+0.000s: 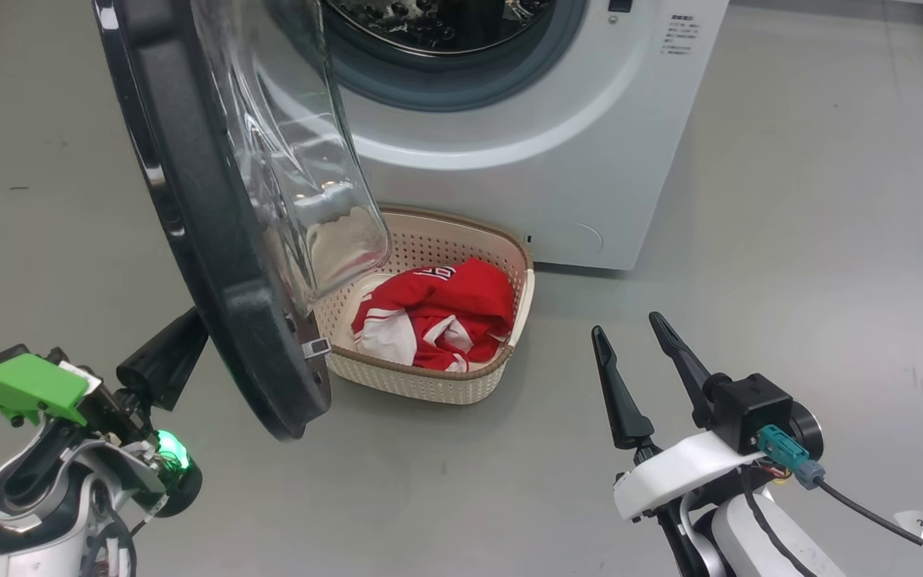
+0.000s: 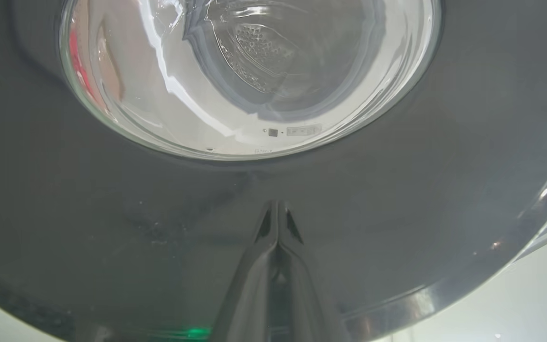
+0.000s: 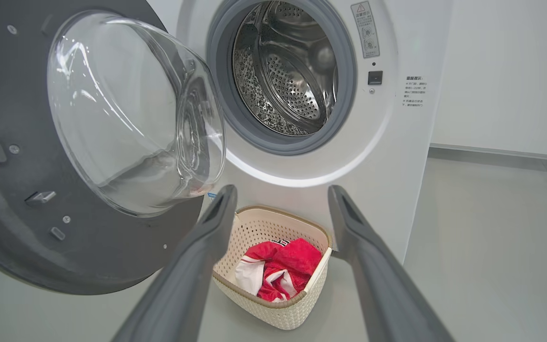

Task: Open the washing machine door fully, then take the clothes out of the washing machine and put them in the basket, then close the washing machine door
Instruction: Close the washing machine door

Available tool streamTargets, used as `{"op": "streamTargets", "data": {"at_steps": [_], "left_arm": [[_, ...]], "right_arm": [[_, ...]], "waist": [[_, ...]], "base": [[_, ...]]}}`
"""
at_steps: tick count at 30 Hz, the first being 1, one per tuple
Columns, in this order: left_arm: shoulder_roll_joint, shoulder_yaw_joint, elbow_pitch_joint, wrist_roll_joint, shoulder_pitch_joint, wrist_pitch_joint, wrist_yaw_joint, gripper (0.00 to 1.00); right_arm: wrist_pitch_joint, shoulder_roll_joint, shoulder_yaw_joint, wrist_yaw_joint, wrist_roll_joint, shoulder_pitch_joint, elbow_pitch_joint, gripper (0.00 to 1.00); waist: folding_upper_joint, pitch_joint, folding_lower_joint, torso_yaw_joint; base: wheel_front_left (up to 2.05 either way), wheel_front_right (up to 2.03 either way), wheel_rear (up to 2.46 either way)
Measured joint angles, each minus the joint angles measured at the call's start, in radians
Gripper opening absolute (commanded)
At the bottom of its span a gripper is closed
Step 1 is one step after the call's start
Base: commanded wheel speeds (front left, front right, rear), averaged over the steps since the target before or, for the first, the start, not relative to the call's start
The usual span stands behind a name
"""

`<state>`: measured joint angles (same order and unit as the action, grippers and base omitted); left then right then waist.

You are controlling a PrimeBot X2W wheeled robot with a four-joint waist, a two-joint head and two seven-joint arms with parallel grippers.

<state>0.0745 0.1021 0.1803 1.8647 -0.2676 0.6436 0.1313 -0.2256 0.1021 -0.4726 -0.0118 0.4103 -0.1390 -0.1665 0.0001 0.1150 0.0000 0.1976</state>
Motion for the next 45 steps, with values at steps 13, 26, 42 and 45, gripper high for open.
{"op": "streamTargets", "data": {"at_steps": [13, 26, 42, 45], "left_arm": [[-0.014, -0.022, -0.01, 0.026, 0.003, -0.053, 0.0, 0.0], [-0.022, -0.006, -0.008, 0.027, -0.006, -0.138, 0.0, 0.0], [-0.024, 0.039, 0.013, 0.006, -0.104, -0.3, 0.0, 0.0], [-0.024, 0.043, 0.021, -0.026, -0.125, -0.329, 0.0, 0.0]], "right_arm": [[0.0, -0.001, -0.002, -0.001, 0.0, 0.0, -0.002, 1.0], [-0.001, -0.001, 0.005, -0.017, 0.0, 0.0, 0.014, 1.0], [-0.009, -0.016, 0.006, -0.017, 0.003, -0.022, 0.026, 1.0], [-0.01, -0.018, 0.007, -0.017, 0.004, -0.023, 0.026, 1.0]], "waist": [[0.0, 0.0, 0.0, -0.151], [0.0, 0.03, 0.0, -0.299], [0.0, 0.099, 0.0, -0.438], [0.0, 0.109, 0.0, -0.461]], "base": [[0.0, 0.0, 0.0], [0.0, 0.0, 0.0], [0.0, 0.0, 0.0], [0.0, 0.0, 0.0]]}}
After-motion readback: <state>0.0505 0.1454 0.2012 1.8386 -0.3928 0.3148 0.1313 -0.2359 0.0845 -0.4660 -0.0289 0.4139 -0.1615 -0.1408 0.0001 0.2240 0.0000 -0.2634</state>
